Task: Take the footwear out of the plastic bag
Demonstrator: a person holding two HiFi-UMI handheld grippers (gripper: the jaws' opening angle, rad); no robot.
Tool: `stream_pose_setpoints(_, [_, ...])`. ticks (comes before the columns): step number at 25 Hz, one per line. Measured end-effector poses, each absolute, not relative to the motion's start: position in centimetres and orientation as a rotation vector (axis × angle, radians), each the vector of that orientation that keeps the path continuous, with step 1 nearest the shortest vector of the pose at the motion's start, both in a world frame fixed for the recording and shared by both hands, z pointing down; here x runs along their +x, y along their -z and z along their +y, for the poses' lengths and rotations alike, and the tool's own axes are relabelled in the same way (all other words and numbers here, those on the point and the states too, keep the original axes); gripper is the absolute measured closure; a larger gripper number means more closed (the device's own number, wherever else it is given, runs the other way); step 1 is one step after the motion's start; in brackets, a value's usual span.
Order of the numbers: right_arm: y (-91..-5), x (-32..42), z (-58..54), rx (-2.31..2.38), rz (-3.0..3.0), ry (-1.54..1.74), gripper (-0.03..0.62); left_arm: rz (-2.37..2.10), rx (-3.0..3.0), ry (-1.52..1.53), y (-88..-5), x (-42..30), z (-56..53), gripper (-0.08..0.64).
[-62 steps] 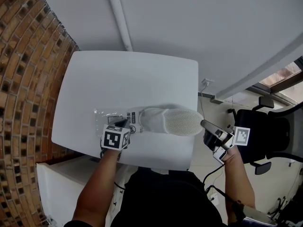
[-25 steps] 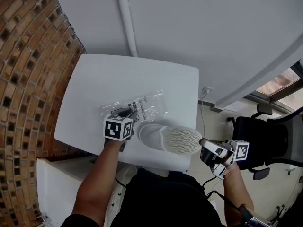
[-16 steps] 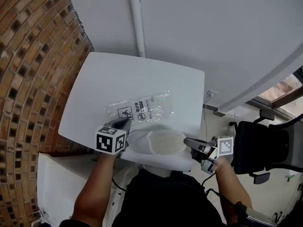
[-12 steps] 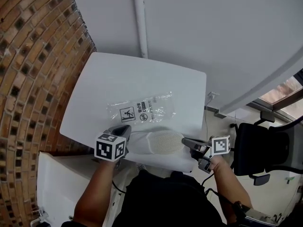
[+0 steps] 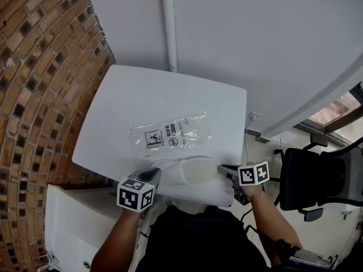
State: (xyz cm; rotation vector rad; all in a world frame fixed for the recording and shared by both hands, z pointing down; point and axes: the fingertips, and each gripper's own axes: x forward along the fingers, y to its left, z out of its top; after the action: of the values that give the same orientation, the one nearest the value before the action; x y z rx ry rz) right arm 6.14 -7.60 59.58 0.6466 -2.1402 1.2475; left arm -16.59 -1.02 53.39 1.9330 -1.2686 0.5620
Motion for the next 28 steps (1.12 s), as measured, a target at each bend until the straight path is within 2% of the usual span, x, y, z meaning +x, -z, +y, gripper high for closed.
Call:
stream_pose_setpoints(6, [-60.4, 8.1, -7.5, 0.794, -1.971, -0.978, 0.531, -1.223, 1.968, -0.564, -53.0, -16.0, -0.8, 0.553])
stream_pose_setpoints(10, [-58.0, 8.6, -7.4, 0.914, -1.974, -0.867, 0.540, -1.151, 2.019, -0.581, -52.7, -15.0, -0.1, 0.552])
stream_pose_setpoints(13, [-54.9, 7.3, -6.2, 0.961, -2.091, -0.873, 0.591, -1.090, 2.065, -0.576, -52.5, -13.6, 0.7, 0.553])
stream_pose_setpoints(22, [-48.3, 3.7, -0.6, 0.966, -2.397, -1.042, 0.591, -1.070, 2.134, -0.533, -49.9, -11.9, 2.0, 0.554])
stream_pose_setpoints(28, [-44.4, 5.1, 1.7, 0.847, -2.531, -0.933, 0.591, -1.186, 2.104, -0.394, -46.6, -9.4, 4.1, 0.554])
